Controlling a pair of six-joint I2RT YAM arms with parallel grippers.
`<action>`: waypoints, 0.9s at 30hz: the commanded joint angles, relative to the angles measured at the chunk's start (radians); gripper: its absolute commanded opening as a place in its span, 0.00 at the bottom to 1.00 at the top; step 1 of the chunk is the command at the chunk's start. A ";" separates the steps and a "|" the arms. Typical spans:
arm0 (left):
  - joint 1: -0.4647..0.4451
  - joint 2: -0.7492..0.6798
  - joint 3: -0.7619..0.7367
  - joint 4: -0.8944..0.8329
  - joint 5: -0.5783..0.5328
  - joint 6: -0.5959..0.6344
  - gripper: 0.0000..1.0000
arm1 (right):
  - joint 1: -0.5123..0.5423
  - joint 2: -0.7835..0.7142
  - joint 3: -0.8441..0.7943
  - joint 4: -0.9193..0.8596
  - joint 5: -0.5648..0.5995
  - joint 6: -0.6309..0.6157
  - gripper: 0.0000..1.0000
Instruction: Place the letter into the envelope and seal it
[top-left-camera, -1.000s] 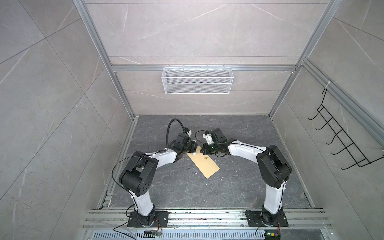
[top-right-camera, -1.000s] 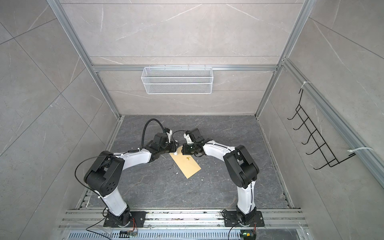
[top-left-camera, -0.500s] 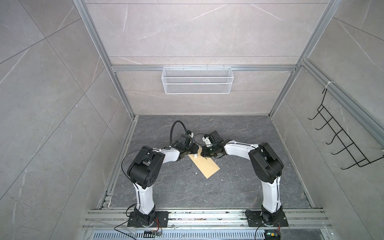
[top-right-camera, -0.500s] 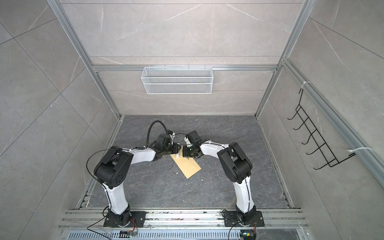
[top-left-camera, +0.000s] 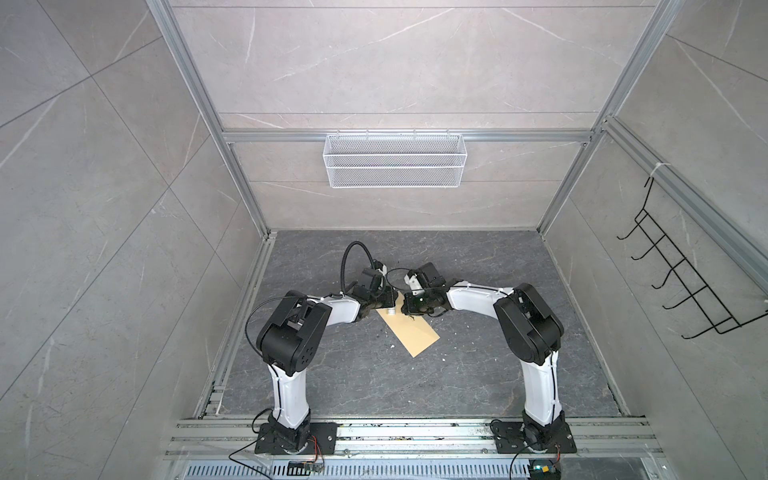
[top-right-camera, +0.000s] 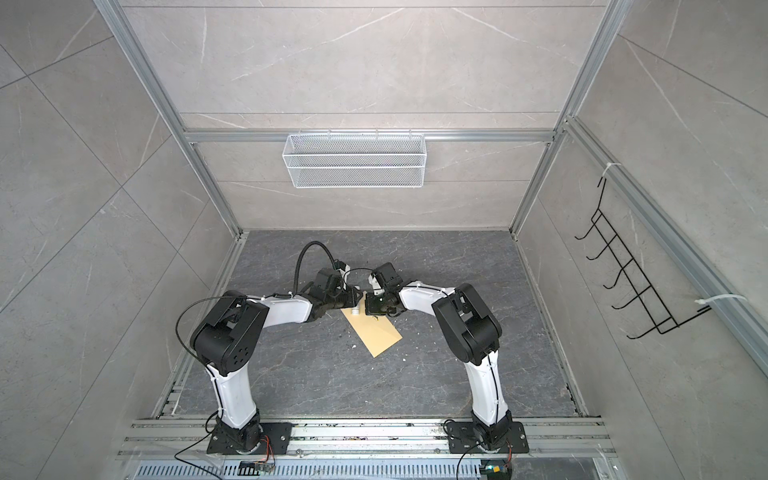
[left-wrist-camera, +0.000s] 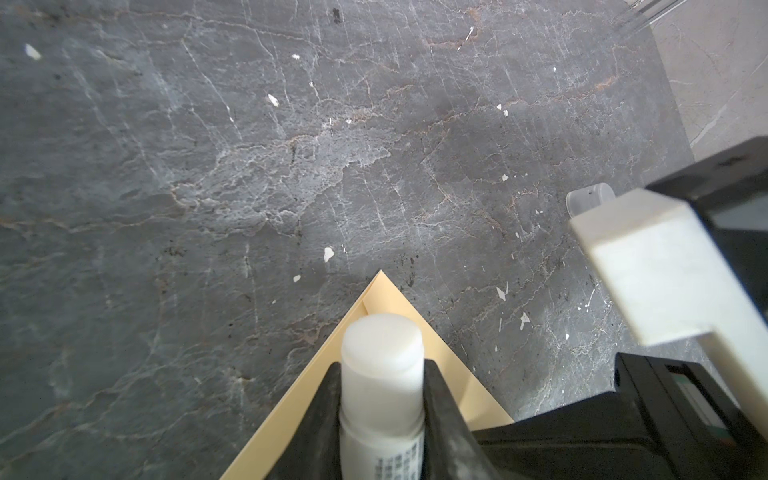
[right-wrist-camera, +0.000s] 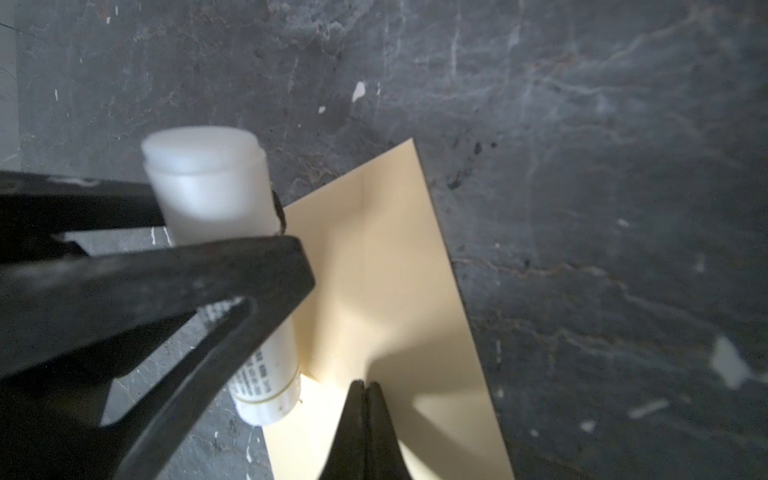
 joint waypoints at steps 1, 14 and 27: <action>0.003 0.016 0.016 0.024 0.004 0.000 0.00 | 0.003 -0.020 -0.051 -0.032 0.002 -0.026 0.00; 0.003 0.026 0.010 0.025 -0.005 -0.003 0.00 | 0.004 -0.108 -0.162 -0.032 -0.003 -0.049 0.00; 0.003 0.022 0.008 0.024 -0.009 -0.003 0.00 | 0.004 -0.215 -0.361 -0.024 0.036 -0.062 0.00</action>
